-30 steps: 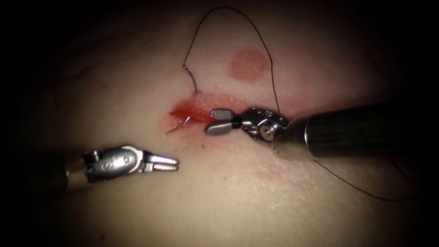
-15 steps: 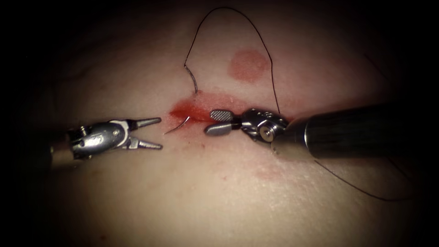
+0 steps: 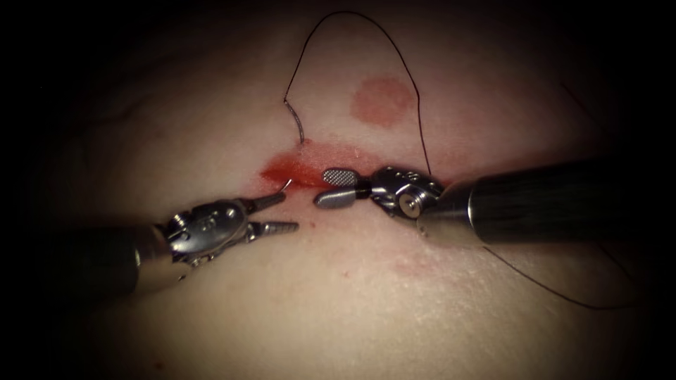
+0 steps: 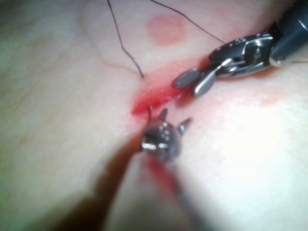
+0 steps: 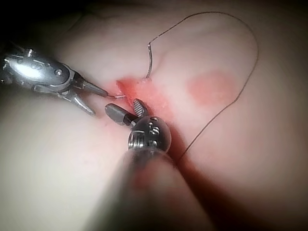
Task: Wound Closure
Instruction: Use the left gripper to pull the needle through the tissue.
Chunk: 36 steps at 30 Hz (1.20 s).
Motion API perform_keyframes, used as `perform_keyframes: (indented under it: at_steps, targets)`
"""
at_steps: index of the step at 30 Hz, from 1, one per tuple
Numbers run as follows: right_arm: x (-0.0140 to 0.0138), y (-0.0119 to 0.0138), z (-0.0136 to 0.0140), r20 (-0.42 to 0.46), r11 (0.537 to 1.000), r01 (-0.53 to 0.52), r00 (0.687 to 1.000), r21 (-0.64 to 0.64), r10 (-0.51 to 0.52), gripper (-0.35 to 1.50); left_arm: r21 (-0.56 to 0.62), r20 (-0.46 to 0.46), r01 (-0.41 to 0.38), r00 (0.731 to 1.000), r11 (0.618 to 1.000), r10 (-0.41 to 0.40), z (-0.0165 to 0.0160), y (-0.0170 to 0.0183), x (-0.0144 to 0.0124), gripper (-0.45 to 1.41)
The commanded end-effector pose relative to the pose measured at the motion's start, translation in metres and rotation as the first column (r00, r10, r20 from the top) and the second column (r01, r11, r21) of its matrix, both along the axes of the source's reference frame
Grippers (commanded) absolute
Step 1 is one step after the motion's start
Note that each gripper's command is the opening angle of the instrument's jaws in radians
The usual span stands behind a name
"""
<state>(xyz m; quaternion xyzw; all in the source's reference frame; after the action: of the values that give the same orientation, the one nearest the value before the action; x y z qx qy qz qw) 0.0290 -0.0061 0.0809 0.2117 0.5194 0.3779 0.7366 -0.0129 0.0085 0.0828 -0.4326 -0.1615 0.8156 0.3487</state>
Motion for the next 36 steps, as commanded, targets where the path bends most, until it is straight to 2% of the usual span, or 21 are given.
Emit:
perform_keyframes:
  at_steps: [1,9,17,32,34,35,36]
  targets:
    - [0.0005,-0.0005,0.0006,-0.002,1.0,0.001,1.0,0.002,-0.001,1.48,0.016,-0.016,-0.003,1.0,1.0,0.003,0.0007,-0.0001,-0.0009,0.3]
    - [0.0004,-0.0006,0.0005,-0.002,1.0,0.003,1.0,0.002,-0.003,1.48,0.032,-0.1,0.048,0.994,0.998,-0.044,0.0015,0.0024,-0.0003,0.32]
    - [0.0,-0.0006,0.0005,-0.004,1.0,0.006,1.0,0.003,-0.006,1.48,0.033,-0.155,0.077,0.985,0.996,-0.071,0.0019,0.0022,0.0008,0.3]
    - [0.0,-0.0009,0.0002,-0.005,1.0,0.006,1.0,0.004,-0.006,1.48,0.07,-0.215,-0.027,0.976,0.997,0.042,0.0077,0.0008,0.0008,0.15]
    - [0.0,-0.001,0.0002,-0.004,1.0,0.006,1.0,0.004,-0.006,1.48,0.081,-0.222,-0.035,0.974,0.996,0.052,0.0082,0.0005,0.0009,0.09]
    - [0.0,-0.001,0.0002,-0.005,1.0,0.006,1.0,0.004,-0.006,1.48,0.083,-0.224,-0.04,0.973,0.996,0.058,0.0083,0.0004,0.0009,0.01]
    - [0.0,-0.0011,0.0002,-0.004,1.0,0.006,1.0,0.004,-0.006,1.48,0.086,-0.224,-0.044,0.973,0.995,0.062,0.0083,0.0003,0.001,-0.22]
